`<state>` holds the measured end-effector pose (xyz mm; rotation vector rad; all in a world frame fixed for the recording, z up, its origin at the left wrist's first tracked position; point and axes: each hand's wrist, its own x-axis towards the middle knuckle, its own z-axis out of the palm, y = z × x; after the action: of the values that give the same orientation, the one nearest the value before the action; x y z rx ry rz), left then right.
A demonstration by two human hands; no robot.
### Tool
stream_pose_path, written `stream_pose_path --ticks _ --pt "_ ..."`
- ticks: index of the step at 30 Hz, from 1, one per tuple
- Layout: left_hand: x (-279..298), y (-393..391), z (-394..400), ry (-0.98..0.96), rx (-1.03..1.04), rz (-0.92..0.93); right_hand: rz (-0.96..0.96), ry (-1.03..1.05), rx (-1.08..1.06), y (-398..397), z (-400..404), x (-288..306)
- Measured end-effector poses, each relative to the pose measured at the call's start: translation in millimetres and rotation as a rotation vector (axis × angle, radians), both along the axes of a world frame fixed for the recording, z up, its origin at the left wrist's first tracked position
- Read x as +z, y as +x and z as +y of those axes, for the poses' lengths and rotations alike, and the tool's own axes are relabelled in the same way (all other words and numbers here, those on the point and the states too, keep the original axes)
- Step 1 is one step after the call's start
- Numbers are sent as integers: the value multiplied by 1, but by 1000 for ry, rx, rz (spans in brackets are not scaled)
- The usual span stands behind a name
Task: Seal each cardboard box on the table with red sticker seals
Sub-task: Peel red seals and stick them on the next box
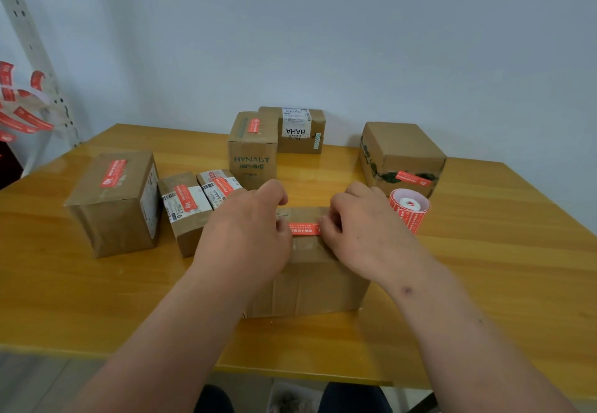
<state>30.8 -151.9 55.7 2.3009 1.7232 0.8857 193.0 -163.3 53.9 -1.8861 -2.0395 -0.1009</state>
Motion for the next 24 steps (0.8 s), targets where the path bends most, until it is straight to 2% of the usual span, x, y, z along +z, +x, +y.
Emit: stream_pose_path --ticks 7,10,16,21,24 --pt "3 2 -5 72 37 98 -12 0 -89 -5 -3 6" --pt "1 -4 -1 9 56 28 103 -39 -155 2 -4 8" --pt "-12 -11 11 -117 28 -202 388 -119 -112 9 -3 -2" --pt "-15 -6 14 -112 37 -29 370 -154 -137 3 -3 -7" --pt "-16 -9 17 -129 23 -105 440 -189 -131 8 -1 -6"
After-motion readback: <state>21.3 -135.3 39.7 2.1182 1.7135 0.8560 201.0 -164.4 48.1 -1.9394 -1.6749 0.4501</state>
